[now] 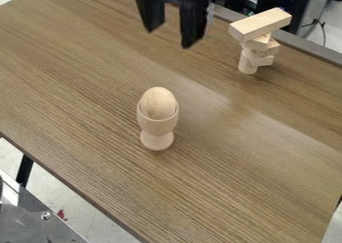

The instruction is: Put the cup in the top of the rectangular block

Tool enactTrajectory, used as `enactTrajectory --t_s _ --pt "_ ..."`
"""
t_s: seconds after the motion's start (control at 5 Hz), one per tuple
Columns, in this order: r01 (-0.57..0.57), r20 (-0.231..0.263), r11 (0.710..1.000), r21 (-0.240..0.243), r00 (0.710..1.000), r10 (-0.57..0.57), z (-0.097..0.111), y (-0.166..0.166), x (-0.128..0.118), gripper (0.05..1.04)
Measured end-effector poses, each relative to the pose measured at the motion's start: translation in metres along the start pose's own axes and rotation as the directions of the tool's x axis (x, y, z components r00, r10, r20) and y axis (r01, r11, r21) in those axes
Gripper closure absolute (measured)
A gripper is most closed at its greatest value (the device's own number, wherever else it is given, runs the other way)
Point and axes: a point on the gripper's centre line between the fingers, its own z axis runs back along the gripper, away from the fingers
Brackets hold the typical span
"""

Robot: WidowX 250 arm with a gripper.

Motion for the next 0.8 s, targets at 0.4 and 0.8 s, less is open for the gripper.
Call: enactTrajectory --t_s 0.4,0.8 --pt "0.039 -0.078 0.999 -0.012 0.996 -0.040 -0.029 -0.013 -0.028 0.083" --pt "0.092 -0.070 0.996 0.017 0.993 -0.091 -0.037 -0.015 -0.037 0.083"
